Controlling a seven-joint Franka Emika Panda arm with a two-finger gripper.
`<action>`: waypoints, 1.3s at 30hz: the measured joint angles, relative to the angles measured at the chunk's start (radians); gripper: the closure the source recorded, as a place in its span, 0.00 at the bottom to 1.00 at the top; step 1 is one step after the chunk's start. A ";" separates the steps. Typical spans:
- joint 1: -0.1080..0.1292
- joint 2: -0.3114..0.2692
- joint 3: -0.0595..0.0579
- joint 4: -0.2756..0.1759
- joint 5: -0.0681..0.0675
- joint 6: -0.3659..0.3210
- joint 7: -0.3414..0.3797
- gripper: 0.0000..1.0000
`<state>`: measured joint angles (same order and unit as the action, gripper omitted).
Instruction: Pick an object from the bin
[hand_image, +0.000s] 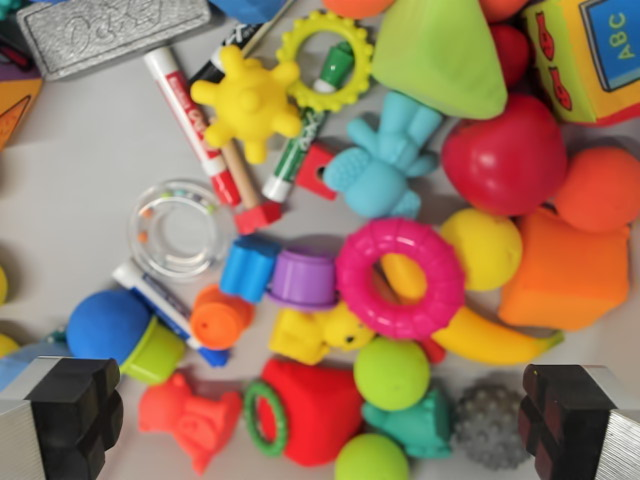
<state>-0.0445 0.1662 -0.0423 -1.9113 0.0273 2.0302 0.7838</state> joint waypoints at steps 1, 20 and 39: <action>0.000 0.002 0.000 -0.001 0.000 0.003 -0.003 0.00; 0.007 0.055 0.015 -0.028 -0.001 0.090 -0.082 0.00; 0.021 0.152 0.034 -0.048 -0.009 0.216 -0.201 0.00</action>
<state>-0.0233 0.3180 -0.0088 -1.9592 0.0188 2.2461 0.5823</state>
